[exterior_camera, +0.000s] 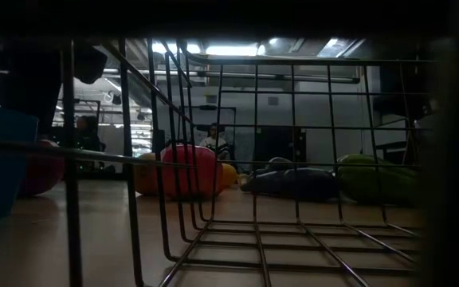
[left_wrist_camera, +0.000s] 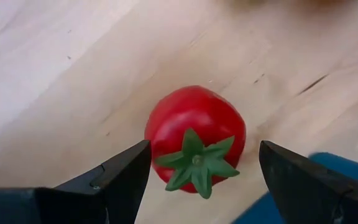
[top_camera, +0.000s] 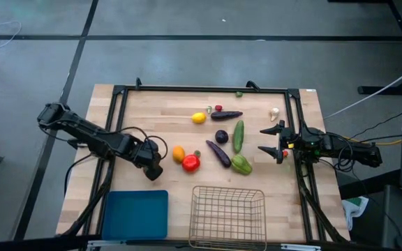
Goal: Sort produce into baskets
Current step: Put the tomato into the blue bin
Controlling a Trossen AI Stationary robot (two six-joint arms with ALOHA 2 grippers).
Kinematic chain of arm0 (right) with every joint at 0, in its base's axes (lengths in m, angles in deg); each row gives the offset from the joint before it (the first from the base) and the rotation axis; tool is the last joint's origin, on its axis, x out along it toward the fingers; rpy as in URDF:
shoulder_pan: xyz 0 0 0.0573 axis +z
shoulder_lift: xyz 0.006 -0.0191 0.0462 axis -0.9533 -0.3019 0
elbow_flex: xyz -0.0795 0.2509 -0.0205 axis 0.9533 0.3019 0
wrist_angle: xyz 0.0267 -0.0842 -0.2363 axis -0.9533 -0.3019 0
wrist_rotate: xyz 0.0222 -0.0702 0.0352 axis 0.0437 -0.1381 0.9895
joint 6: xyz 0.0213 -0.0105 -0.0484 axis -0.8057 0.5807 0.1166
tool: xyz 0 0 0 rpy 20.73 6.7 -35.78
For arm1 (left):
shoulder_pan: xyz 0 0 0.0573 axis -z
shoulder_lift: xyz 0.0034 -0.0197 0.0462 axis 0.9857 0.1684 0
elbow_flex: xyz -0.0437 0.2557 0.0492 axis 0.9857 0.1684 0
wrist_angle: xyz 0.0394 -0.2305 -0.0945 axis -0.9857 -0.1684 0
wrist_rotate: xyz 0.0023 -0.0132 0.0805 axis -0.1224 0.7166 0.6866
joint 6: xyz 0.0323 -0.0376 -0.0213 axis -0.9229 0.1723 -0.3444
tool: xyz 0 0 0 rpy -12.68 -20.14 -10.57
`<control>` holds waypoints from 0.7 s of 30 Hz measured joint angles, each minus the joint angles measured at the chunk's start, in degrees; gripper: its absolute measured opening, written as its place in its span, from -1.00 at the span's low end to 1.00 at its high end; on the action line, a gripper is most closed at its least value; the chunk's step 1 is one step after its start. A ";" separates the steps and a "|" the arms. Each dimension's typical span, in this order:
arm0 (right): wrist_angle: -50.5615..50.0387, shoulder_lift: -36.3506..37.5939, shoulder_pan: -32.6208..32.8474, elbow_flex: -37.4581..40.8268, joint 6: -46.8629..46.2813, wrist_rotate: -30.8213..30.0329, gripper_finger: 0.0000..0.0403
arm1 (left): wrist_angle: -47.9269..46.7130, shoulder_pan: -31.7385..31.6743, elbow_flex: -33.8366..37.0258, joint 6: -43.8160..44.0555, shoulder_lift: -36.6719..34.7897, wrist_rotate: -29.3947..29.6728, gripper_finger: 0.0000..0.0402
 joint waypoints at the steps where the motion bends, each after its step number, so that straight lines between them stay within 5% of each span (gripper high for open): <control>1: 0.00 0.01 0.00 0.02 0.00 0.00 0.81 | 0.00 0.02 0.00 -0.24 0.60 0.02 0.46; 21: 0.00 0.02 0.00 0.00 0.02 0.00 0.81 | 1.07 0.39 -0.17 -0.83 5.72 0.99 0.46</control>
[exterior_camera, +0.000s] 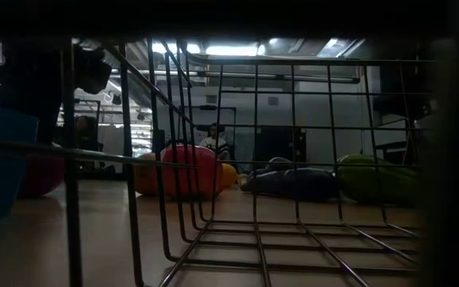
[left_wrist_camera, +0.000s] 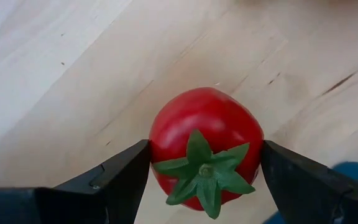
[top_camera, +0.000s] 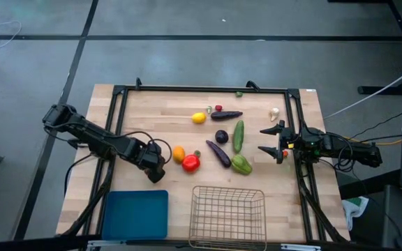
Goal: Sort produce into baskets
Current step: Put the tomato into the blue bin
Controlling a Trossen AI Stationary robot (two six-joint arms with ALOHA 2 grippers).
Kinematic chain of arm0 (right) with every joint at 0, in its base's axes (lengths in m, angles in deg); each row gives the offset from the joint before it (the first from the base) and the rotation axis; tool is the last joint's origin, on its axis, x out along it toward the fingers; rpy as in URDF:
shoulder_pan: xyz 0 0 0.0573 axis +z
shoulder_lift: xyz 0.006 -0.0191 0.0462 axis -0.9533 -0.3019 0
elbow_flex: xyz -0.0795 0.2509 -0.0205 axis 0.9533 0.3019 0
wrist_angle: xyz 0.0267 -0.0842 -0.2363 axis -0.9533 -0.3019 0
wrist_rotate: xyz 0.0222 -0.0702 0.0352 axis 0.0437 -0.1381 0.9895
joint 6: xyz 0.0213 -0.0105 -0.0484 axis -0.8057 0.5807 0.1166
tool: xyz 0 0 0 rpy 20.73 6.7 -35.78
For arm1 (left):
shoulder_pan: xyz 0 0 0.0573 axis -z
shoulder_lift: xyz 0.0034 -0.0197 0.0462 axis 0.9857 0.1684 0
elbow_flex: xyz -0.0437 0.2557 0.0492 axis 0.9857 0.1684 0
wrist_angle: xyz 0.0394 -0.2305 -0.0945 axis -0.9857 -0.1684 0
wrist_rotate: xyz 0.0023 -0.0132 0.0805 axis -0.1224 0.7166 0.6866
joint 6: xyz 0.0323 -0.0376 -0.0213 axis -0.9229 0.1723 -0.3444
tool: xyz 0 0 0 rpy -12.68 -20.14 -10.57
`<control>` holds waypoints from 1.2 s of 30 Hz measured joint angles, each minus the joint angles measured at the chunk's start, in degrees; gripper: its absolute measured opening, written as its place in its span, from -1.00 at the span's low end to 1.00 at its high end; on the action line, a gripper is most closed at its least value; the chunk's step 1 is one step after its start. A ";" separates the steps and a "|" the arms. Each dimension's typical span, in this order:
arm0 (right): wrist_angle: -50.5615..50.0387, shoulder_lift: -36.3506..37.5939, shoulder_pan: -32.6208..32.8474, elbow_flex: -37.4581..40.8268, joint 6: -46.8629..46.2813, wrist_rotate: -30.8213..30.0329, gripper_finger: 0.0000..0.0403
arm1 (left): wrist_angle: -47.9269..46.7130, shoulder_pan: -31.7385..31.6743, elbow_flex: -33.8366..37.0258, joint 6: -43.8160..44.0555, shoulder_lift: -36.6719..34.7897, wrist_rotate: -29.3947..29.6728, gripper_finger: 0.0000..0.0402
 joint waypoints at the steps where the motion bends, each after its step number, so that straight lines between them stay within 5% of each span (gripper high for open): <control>1: 0.00 0.00 0.00 0.02 0.00 0.00 0.81 | -0.10 0.02 0.00 -0.04 0.00 0.52 0.46; 23: 0.00 -0.02 0.00 0.02 -0.02 0.00 0.81 | 0.02 -0.03 0.11 -2.77 -0.38 1.27 0.23; 36: 0.00 -0.01 0.00 0.00 -0.02 0.02 0.81 | -2.65 -0.23 -5.33 -10.24 -7.27 -3.08 0.23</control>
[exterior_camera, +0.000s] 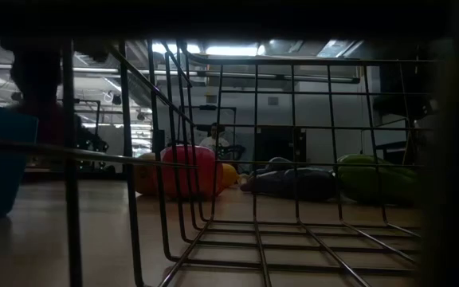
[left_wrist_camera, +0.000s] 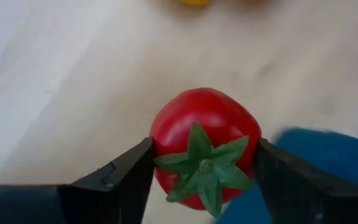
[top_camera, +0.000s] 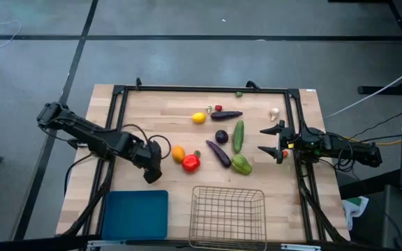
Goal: Sort produce into baskets
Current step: Put the tomato into the blue bin
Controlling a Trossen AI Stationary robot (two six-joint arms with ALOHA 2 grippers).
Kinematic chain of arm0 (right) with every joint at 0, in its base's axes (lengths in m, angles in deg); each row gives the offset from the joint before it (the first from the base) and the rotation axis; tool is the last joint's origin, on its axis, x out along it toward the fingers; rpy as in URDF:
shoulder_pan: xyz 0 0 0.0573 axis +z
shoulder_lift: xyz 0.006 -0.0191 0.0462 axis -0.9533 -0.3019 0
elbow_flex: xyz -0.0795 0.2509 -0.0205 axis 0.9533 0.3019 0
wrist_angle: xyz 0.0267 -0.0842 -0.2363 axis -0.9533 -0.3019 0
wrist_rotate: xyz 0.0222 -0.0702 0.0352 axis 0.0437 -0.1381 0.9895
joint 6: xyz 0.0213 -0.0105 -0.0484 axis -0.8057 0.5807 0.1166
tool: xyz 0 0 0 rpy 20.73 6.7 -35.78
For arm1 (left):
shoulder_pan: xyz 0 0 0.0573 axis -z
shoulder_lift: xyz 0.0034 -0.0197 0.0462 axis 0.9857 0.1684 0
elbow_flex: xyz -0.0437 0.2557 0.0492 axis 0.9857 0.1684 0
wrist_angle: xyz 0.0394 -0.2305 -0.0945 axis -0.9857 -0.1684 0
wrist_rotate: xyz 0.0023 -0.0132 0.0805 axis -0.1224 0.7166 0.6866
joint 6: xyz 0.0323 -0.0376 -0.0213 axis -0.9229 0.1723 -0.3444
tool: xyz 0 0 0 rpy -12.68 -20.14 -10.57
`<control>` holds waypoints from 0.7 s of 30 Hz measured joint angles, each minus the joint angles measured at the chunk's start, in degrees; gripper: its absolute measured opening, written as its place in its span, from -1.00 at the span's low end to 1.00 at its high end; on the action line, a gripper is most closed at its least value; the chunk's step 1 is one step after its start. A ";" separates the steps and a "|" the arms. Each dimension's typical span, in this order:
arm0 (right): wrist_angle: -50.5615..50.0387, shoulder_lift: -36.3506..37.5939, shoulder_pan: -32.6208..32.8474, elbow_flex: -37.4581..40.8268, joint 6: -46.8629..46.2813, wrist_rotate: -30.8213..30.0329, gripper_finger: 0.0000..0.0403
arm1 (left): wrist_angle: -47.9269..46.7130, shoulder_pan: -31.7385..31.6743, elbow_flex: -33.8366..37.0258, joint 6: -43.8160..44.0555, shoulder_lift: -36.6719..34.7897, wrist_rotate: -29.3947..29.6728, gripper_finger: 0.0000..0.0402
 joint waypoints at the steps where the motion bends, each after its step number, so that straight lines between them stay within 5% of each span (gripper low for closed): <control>1: -0.01 0.01 0.00 0.01 0.00 0.00 0.81 | 0.00 0.13 -0.52 -0.37 -0.46 -1.27 0.23; 10: 0.00 0.01 0.00 0.02 0.00 0.00 0.81 | 4.43 4.02 -3.80 3.39 -3.21 -16.36 0.23; 21: 0.00 0.02 0.00 0.00 0.00 0.00 0.81 | 12.69 14.56 -3.87 17.70 -0.58 -12.51 0.23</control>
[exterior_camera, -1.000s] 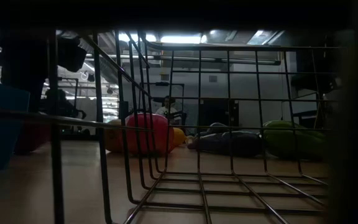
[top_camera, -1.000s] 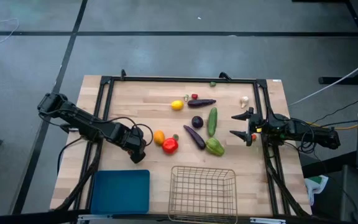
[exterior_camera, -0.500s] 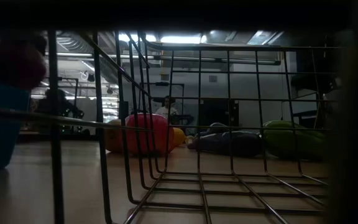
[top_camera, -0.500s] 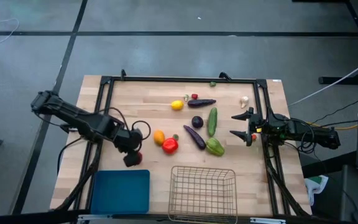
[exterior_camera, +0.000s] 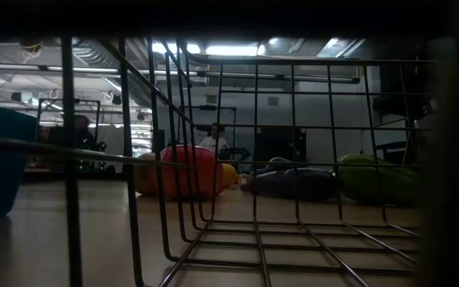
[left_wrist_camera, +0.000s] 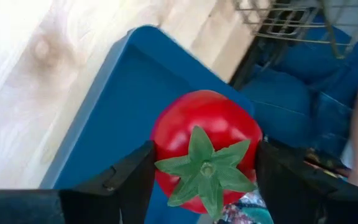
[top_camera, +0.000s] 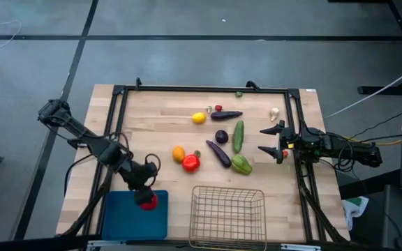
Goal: Sort produce into baskets
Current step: Put the tomato into the blue bin
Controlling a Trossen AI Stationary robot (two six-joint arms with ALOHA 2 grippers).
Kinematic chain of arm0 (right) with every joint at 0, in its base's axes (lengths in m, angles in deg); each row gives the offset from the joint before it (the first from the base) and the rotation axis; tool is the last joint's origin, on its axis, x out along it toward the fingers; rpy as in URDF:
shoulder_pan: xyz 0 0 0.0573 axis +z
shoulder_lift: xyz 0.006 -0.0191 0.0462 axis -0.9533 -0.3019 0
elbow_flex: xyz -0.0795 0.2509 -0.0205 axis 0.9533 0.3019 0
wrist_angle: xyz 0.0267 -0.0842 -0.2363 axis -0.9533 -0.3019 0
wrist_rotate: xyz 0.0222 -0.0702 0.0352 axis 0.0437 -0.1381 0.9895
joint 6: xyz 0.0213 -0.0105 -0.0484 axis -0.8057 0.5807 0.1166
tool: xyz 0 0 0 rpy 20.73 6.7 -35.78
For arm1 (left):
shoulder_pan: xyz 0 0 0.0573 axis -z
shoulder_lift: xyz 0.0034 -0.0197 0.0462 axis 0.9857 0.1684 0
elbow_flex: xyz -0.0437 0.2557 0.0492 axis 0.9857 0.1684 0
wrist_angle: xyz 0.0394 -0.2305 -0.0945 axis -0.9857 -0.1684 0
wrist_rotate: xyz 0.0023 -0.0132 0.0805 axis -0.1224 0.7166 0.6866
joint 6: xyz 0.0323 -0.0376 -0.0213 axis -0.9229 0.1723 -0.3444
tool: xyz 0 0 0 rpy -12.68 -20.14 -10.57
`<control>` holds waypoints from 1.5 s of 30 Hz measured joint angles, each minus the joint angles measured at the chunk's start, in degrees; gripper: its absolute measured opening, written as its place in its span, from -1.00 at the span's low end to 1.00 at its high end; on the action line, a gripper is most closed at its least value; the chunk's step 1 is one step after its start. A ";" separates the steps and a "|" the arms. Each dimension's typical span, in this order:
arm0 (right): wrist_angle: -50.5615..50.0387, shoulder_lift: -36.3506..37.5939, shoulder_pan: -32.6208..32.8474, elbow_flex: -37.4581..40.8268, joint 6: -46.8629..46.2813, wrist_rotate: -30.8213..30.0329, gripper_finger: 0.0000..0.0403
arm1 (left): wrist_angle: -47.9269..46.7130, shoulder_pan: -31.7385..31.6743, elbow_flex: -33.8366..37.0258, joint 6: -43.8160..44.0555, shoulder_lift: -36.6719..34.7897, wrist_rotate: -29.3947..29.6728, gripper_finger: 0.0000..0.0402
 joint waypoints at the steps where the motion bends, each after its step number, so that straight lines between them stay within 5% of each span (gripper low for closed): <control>1: -0.01 -0.02 0.00 0.01 0.01 0.00 0.81 | 0.22 0.60 0.00 0.93 0.51 0.87 0.23; 29: 0.00 -0.01 0.00 0.01 0.02 0.00 0.81 | 0.39 3.99 -0.02 5.63 16.16 5.60 0.24; 45: -0.02 -0.02 0.00 0.02 0.00 0.00 0.81 | 0.45 3.94 -0.02 12.19 16.08 5.89 0.71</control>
